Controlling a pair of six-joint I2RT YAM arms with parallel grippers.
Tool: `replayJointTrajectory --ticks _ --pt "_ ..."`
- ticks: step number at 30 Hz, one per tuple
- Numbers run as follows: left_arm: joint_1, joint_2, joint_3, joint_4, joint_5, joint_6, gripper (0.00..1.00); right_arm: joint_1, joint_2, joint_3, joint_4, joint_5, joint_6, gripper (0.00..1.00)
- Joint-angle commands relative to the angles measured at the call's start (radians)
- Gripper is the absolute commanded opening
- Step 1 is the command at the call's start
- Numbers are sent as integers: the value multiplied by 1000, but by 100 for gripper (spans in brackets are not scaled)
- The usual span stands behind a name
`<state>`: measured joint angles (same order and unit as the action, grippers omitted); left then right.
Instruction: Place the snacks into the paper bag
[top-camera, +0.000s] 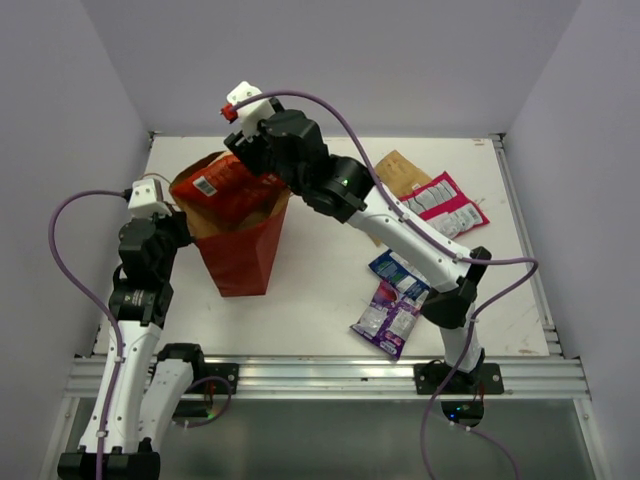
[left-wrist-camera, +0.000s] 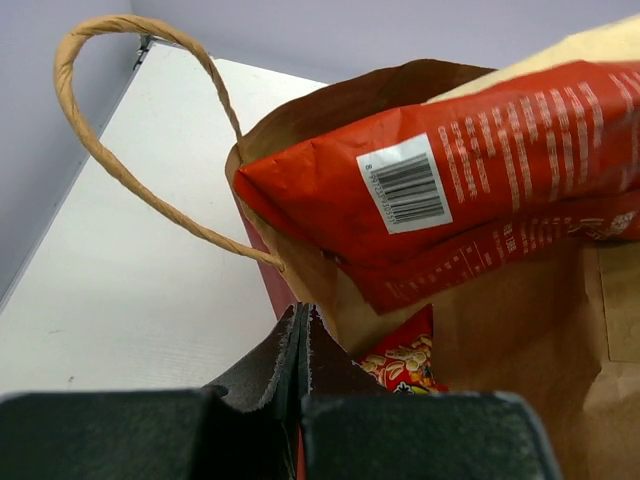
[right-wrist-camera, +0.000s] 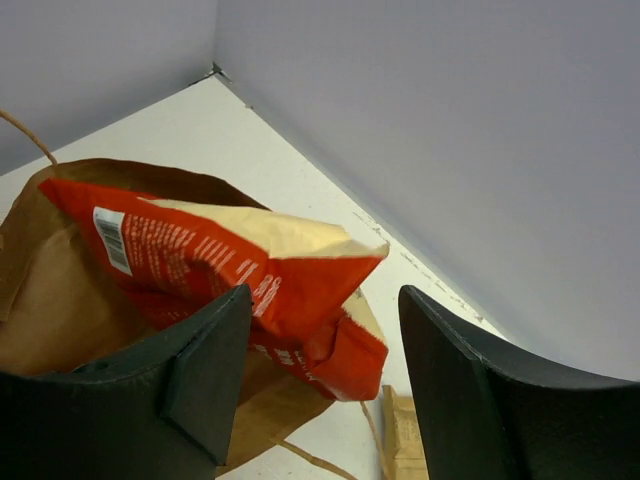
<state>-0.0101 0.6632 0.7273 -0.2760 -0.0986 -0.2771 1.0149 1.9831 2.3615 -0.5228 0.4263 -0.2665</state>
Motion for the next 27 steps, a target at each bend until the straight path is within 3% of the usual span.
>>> replayJointTrajectory --ticks 1,9,14,23,27 --pt "-7 -5 7 6 30 13 0 10 -30 35 23 -6 -14 65" --pt "-7 -25 4 15 48 32 0 19 -113 -48 70 40 -37 66" --pt "-7 -37 0 26 79 44 0 19 -144 -59 66 147 -76 67" --pt "-8 -56 -9 44 126 56 0 8 -289 -275 109 301 -66 72" --pt "-11 -54 -12 38 102 52 0 -108 -380 -416 0 241 150 72"
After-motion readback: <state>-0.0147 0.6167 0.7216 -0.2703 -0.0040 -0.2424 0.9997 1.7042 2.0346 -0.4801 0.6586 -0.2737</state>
